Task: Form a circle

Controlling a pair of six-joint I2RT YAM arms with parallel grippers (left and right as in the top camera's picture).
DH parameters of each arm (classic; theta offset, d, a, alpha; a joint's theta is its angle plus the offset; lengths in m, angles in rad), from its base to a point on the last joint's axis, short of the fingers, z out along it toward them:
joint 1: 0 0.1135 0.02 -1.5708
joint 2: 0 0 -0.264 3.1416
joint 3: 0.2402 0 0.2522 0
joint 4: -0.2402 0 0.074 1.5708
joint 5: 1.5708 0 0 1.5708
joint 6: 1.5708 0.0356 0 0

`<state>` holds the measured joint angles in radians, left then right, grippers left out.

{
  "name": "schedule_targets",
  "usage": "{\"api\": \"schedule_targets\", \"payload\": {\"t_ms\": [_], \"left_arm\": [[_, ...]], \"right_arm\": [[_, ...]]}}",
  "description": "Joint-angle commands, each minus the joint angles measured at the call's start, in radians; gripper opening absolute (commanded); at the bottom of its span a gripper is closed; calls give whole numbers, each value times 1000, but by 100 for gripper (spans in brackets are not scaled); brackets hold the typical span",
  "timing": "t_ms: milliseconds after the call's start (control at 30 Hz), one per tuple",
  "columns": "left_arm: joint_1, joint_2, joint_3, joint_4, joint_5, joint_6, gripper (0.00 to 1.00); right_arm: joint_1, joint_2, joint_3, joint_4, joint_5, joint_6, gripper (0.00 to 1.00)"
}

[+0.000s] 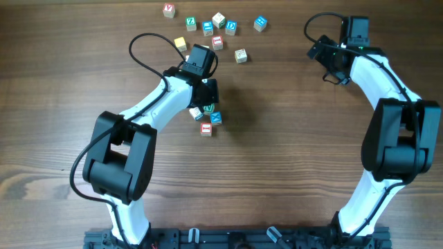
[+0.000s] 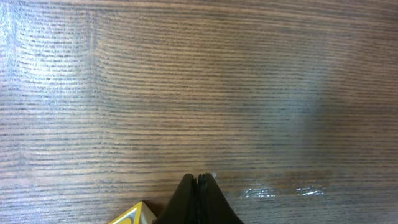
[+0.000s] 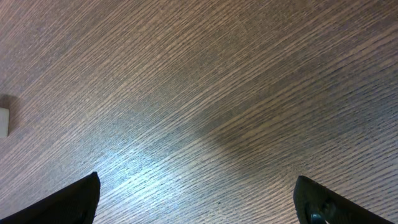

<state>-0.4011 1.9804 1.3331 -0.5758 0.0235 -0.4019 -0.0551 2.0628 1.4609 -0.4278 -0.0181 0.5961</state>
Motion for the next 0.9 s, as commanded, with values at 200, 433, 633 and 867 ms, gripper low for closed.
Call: {"api": "schedule_targets", "payload": {"t_ms": [200,433,633,867], "left_arm": [[-3,17,6,-25,-12,2,4],[-3,17,6,-34,19,2,4],[2,-27,32,-21,-124,2,4],[4,-208,50,-119,-74,2,15]], "right_arm": [[2,17,-4,2,10,-13,100],[2,17,-4,2,10,-13,100],[2,17,-4,2,10,-13,100],[2,17,-4,2,10,-13,100]]}}
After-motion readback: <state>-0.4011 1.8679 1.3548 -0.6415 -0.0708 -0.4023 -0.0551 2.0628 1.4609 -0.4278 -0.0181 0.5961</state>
